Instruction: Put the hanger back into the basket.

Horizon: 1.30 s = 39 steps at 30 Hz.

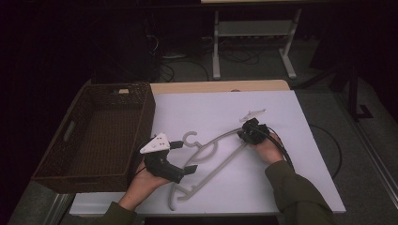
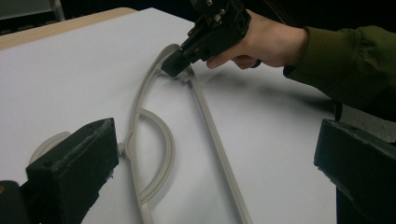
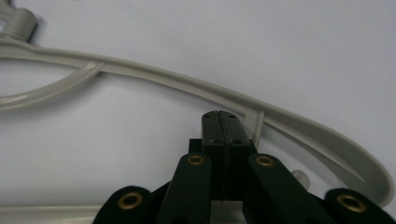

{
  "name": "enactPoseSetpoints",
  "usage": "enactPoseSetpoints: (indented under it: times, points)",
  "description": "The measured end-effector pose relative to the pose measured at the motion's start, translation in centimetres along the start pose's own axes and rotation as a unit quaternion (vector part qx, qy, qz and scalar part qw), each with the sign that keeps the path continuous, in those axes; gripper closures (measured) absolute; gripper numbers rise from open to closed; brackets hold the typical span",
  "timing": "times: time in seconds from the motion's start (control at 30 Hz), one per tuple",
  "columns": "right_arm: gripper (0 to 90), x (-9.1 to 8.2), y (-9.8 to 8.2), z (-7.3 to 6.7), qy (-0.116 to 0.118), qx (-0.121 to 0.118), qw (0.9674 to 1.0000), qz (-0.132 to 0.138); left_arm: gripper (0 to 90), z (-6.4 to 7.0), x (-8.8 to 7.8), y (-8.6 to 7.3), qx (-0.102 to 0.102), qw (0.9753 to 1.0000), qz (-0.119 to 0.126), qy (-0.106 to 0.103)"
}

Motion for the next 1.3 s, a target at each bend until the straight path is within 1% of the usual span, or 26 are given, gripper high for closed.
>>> enactPoseSetpoints:
  times: [0.03,0.2,0.23,0.27,0.3,0.33,0.37,0.43,0.5,0.57,0.6,0.63,0.67,0.7,0.77,0.8,0.83,0.87,0.93,1.03,1.13,1.23,1.27,1.3]
  points:
    - [89.5,0.1,-0.1,0.1,-0.002,-0.005,1.0,-0.003,0.0,0.0,0.0,0.0,0.0,1.0,0.0,0.0]
    - [89.5,0.3,-0.1,-0.1,-0.004,-0.008,0.9999,-0.008,0.0,0.0,0.1,0.0,0.001,1.0,-0.001,0.0]
    - [89.5,0.4,-0.2,0.1,-0.015,-0.014,0.9997,-0.014,0.0,0.0,0.1,-0.1,0.001,1.0,-0.003,-0.001]
    - [89.5,0.4,-0.2,0.1,-0.015,-0.014,0.9997,-0.014,0.0,0.0,0.1,-0.1,0.001,1.0,-0.003,-0.001]
    - [89.5,0.5,-0.3,0.2,-0.02,-0.015,0.9996,-0.016,0.0,0.0,0.1,-0.1,0.001,1.0,-0.004,-0.001]
    - [89.5,0.4,-0.5,0.5,-0.023,-0.006,0.9995,-0.019,0.0,0.0,0.2,-0.1,0.001,1.0,-0.004,-0.002]
    - [89.5,0.4,-0.5,0.5,-0.023,-0.006,0.9995,-0.019,0.0,0.0,0.2,-0.1,0.002,1.0,-0.004,-0.002]
    - [89.5,0.2,-0.8,1.1,-0.032,0.0,0.9992,-0.022,0.0,0.0,0.2,-0.2,0.002,1.0,-0.004,-0.003]
    - [89.5,0.1,-1.1,1.6,-0.036,0.012,0.999,-0.024,0.0,0.0,0.3,-0.2,0.001,1.0,-0.005,-0.003]
    - [89.5,0.1,-1.2,1.8,-0.039,0.015,0.9988,-0.025,0.0,0.0,0.3,-0.2,0.0,1.0,-0.005,-0.003]
    - [89.5,-0.1,-1.6,2.5,-0.045,0.026,0.9983,-0.026,0.0,0.0,0.3,-0.2,0.001,1.0,-0.005,-0.004]
    - [89.5,-0.1,-1.6,2.5,-0.045,0.026,0.9983,-0.026,0.0,0.0,0.3,-0.2,0.001,1.0,-0.005,-0.003]
    - [89.5,-0.3,-1.9,3.0,-0.048,0.033,0.9979,-0.027,0.0,0.0,0.3,-0.2,0.0,1.0,-0.007,-0.004]
    - [89.5,-0.4,-2.1,3.4,-0.052,0.034,0.9977,-0.025,0.0,0.0,0.3,-0.2,0.0,1.0,-0.007,-0.004]
    - [89.5,-0.5,-2.3,3.6,-0.054,0.038,0.9974,-0.027,0.0,0.0,0.4,-0.2,0.001,1.0,-0.008,-0.004]
    - [89.5,-0.7,-2.7,4.2,-0.057,0.051,0.9967,-0.027,0.0,0.1,0.4,-0.2,0.001,1.0,-0.007,-0.004]
    - [89.5,-0.7,-2.7,4.2,-0.057,0.051,0.9967,-0.027,0.0,0.1,0.4,-0.2,0.001,1.0,-0.007,-0.004]
    - [89.5,-0.9,-3.1,4.7,-0.062,0.056,0.9961,-0.028,0.0,0.1,0.4,-0.2,0.001,1.0,-0.007,-0.005]
    - [89.5,-1.1,-3.4,5.2,-0.066,0.061,0.9955,-0.031,0.0,0.1,0.4,-0.2,0.002,1.0,-0.006,-0.005]
    - [89.5,-1.2,-3.7,5.5,-0.069,0.067,0.9949,-0.031,0.0,0.0,0.4,-0.2,0.002,1.0,-0.008,-0.005]
    - [89.5,-1.3,-3.7,5.5,-0.068,0.065,0.9952,-0.026,0.0,0.0,0.5,-0.2,0.003,1.0,-0.008,-0.004]
    - [89.5,-1.9,-3.4,5.4,-0.067,0.062,0.9957,-0.011,0.0,0.1,0.5,-0.2,0.001,0.9999,-0.008,-0.005]
    - [89.5,-1.9,-3.4,5.4,-0.067,0.062,0.9957,-0.011,0.0,0.1,0.5,-0.2,0.001,0.9999,-0.008,-0.005]
    - [89.5,-2.3,-3.2,5.1,-0.065,0.059,0.9961,-0.002,0.0,0.0,0.5,-0.3,0.001,0.9999,-0.01,-0.005]
Point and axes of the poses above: each handheld gripper's, and its own axes: x roughly forward along the jaws, y roughly out of its top, z roughly to its right, the point moved 6 cm from there along x, roughly forward along the jaws, and after that the axes turned 11 degrees about -z, right-handed, at the moved point
